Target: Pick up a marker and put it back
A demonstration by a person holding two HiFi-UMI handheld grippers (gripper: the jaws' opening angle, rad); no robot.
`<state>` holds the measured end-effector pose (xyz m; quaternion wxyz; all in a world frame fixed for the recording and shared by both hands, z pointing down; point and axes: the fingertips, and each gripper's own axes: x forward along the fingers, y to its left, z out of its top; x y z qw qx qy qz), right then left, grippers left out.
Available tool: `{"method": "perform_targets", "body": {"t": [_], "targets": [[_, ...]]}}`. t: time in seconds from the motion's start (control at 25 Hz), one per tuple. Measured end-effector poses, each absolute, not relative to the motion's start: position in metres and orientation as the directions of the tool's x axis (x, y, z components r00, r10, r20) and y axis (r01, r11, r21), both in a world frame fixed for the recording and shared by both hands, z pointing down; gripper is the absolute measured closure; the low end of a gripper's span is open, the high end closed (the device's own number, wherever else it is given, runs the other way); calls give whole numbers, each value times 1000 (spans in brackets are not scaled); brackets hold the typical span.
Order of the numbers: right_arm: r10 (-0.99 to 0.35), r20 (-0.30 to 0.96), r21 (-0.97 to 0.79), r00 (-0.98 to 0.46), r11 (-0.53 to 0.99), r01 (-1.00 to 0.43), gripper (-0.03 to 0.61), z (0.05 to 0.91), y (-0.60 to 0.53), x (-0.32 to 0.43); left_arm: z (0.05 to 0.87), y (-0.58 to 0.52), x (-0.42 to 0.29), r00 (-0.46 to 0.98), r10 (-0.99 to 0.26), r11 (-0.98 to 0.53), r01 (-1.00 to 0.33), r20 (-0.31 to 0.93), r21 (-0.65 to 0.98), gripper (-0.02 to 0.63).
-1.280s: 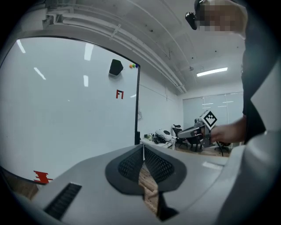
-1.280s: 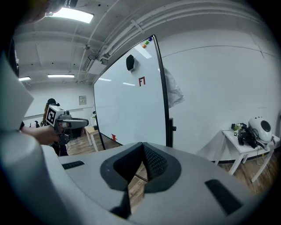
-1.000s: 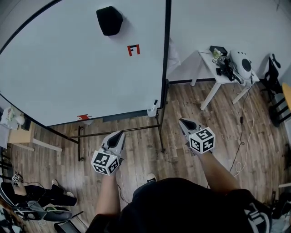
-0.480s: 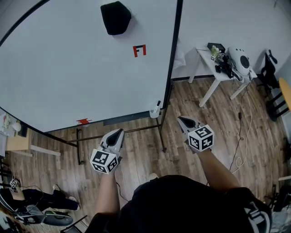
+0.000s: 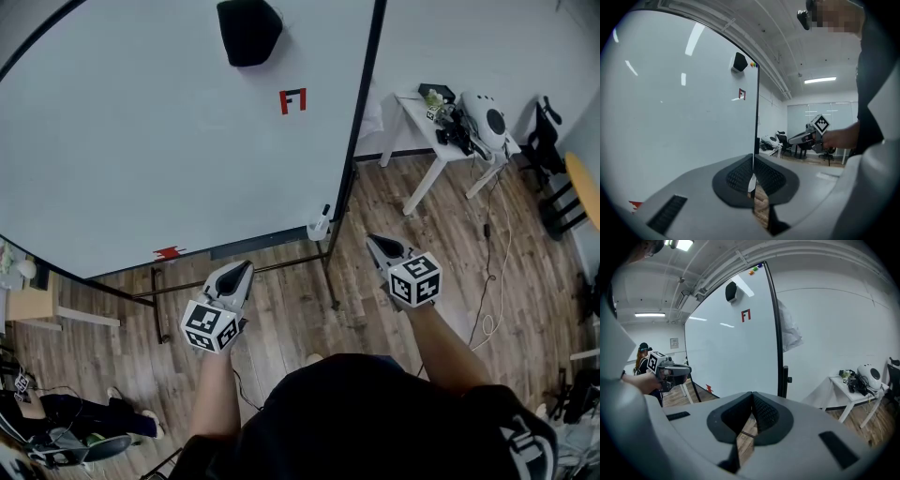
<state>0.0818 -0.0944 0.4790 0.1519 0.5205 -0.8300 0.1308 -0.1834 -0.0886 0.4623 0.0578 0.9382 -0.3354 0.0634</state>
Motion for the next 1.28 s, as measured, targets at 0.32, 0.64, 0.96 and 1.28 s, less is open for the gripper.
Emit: {"method": "perform_targets", "body": {"t": [0.32, 0.64, 0.96, 1.28], "targets": [[-818, 402, -61, -410, 423, -904, 581, 480, -85, 79, 459, -81, -193, 766, -625, -767, -639, 150, 67, 597], [-800, 414, -69, -434, 448, -892, 581, 484, -87, 73, 458, -74, -208, 741, -655, -740, -669, 149, 71, 597], [-782, 417, -99, -463, 468, -878, 581, 496, -114, 77, 464, -92, -199, 728, -661, -731, -680, 182, 63, 597], [-769, 427, -119, -476, 474, -872, 581, 512, -159, 95, 471, -132, -176, 721, -661, -726, -684, 207, 65, 597]]}}
